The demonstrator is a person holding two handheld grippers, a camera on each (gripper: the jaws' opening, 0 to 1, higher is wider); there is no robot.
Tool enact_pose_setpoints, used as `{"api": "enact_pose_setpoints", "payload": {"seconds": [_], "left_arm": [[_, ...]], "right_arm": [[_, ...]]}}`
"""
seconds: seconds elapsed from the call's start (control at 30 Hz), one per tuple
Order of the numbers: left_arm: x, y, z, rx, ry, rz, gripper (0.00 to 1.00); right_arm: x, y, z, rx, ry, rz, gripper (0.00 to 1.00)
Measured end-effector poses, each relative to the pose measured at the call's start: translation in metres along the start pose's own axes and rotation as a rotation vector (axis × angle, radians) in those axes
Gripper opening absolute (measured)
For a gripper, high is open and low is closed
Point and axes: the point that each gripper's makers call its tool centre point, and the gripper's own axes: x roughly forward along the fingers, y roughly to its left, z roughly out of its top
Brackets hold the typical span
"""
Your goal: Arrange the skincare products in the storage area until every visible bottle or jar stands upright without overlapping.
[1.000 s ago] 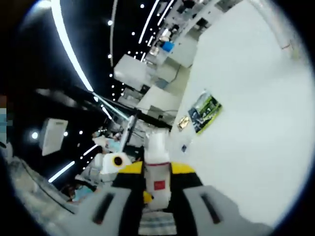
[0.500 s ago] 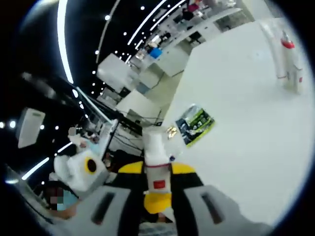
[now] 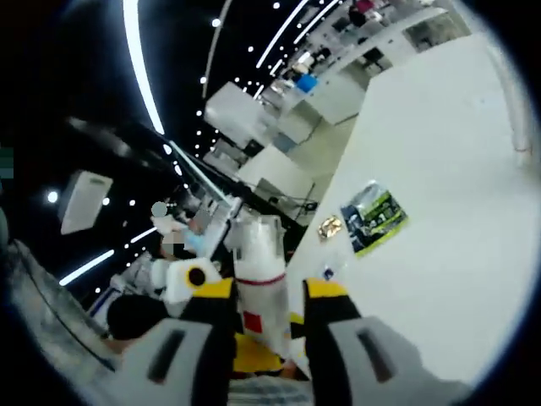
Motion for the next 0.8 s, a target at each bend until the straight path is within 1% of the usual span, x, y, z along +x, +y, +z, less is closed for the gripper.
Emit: {"api": "enact_pose_setpoints", "payload": {"seconds": [0.07,0.13,0.17,0.23,0.27,0.3,0.33,0.37,0.43,0.47,0.5,0.57,0.67,0.73,0.8], "left_arm": [[-0.001,-0.005,-0.003,-0.007,0.022,-0.032,0.22],[-0.002,-0.009,-0.006,-0.01,0.045,-0.059,0.22],[-0.002,-0.008,-0.007,-0.001,0.056,-0.05,0.22],[-0.003,-0.003,-0.013,0.025,0.093,-0.026,0.22],[-0.003,-0.003,-0.014,0.021,0.096,-0.029,0.22],[-0.002,-0.002,-0.015,0.02,0.093,-0.027,0.22],[-0.002,-0.002,-0.016,0.014,0.096,-0.029,0.22],[-0.002,-0.004,-0.017,0.014,0.095,-0.036,0.22],[-0.002,-0.005,-0.019,0.0,0.093,-0.04,0.22],[-0.002,-0.006,-0.021,0.004,0.099,-0.045,0.22],[-0.001,-0.006,-0.023,0.011,0.104,-0.044,0.22],[0.0,-0.004,-0.025,0.023,0.109,-0.032,0.22],[0.001,0.007,-0.023,0.044,0.096,0.039,0.23],[0.002,0.008,-0.023,0.019,0.093,0.045,0.24],[0.003,0.009,-0.024,0.017,0.087,0.055,0.24]], "right_arm": [[-0.002,0.006,-0.001,-0.021,0.025,0.023,0.27],[-0.002,0.007,-0.003,-0.038,0.047,0.036,0.26],[-0.003,0.007,-0.005,-0.039,0.064,0.036,0.26],[-0.004,0.003,-0.011,-0.052,0.103,0.014,0.26],[-0.003,0.003,-0.012,-0.071,0.113,0.017,0.25],[-0.003,0.005,-0.013,-0.067,0.122,0.023,0.23],[-0.003,0.007,-0.015,-0.055,0.134,0.033,0.23],[-0.002,0.008,-0.015,-0.062,0.136,0.031,0.23],[-0.003,0.008,-0.018,-0.099,0.161,0.024,0.22],[-0.004,0.008,-0.021,-0.146,0.185,0.022,0.22],[-0.003,0.01,-0.022,-0.15,0.187,0.027,0.22],[-0.003,0.009,-0.023,-0.152,0.188,0.014,0.21],[-0.003,0.002,-0.021,-0.173,0.177,-0.019,0.21],[-0.004,0.0,-0.02,-0.188,0.176,-0.032,0.21],[-0.004,-0.001,-0.02,-0.203,0.179,-0.041,0.21]]}}
